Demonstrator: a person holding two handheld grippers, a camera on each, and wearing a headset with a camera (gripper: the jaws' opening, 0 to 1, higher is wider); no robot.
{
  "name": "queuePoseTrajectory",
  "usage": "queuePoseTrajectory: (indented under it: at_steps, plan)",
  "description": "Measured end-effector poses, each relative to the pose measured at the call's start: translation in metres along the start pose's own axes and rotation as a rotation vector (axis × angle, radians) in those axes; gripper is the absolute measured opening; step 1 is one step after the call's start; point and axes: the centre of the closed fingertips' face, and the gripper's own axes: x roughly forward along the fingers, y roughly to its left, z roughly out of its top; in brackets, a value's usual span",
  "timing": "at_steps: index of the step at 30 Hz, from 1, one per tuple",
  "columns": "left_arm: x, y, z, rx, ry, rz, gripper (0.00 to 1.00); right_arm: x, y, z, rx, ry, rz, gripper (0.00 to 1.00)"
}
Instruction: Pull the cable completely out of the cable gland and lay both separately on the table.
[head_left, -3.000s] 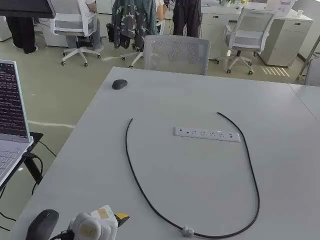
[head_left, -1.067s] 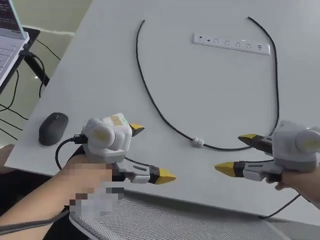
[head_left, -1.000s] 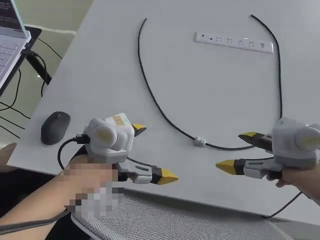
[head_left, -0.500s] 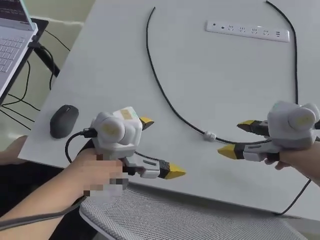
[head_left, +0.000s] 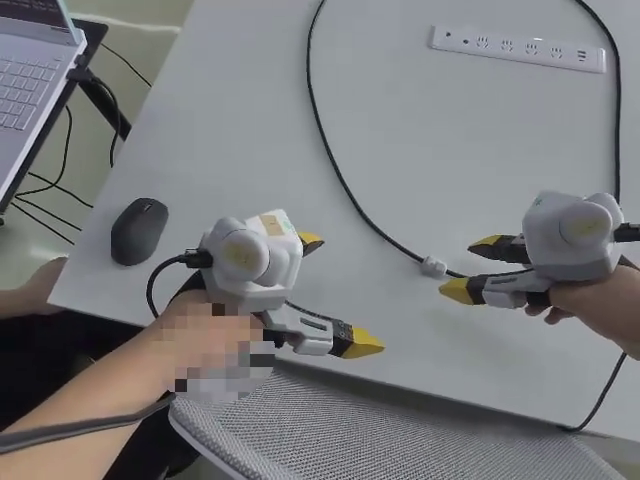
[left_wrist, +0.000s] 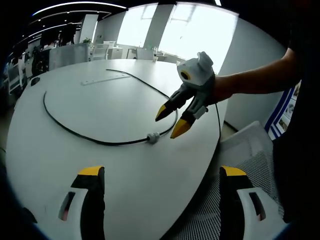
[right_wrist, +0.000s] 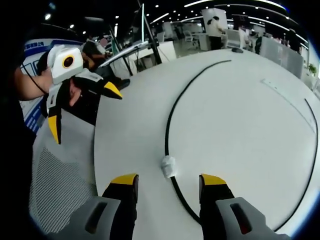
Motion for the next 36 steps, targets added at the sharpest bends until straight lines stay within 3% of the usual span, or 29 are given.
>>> queuePoseTrajectory:
  at_steps: [12, 14, 16, 30, 36]
  plan:
    - [0.002, -0.001, -0.007, -0.021, 0.010, -0.003, 0.95, 0.013, -0.001, -0.005, -0.089, 0.040, 0.018, 0.32]
    - [0.002, -0.001, -0.008, -0.025, 0.009, -0.001, 0.94, 0.014, -0.003, -0.010, -0.099, 0.068, 0.019, 0.29]
    - [0.002, -0.002, -0.008, -0.025, 0.013, 0.000, 0.94, 0.015, -0.004, -0.009, -0.114, 0.061, 0.021, 0.24]
    - [0.001, 0.000, -0.010, -0.036, 0.014, 0.006, 0.93, 0.023, -0.002, -0.006, -0.133, 0.051, 0.047, 0.21]
    - [0.002, -0.001, -0.012, -0.038, 0.020, 0.002, 0.92, 0.028, 0.000, -0.006, -0.145, 0.059, 0.062, 0.13]
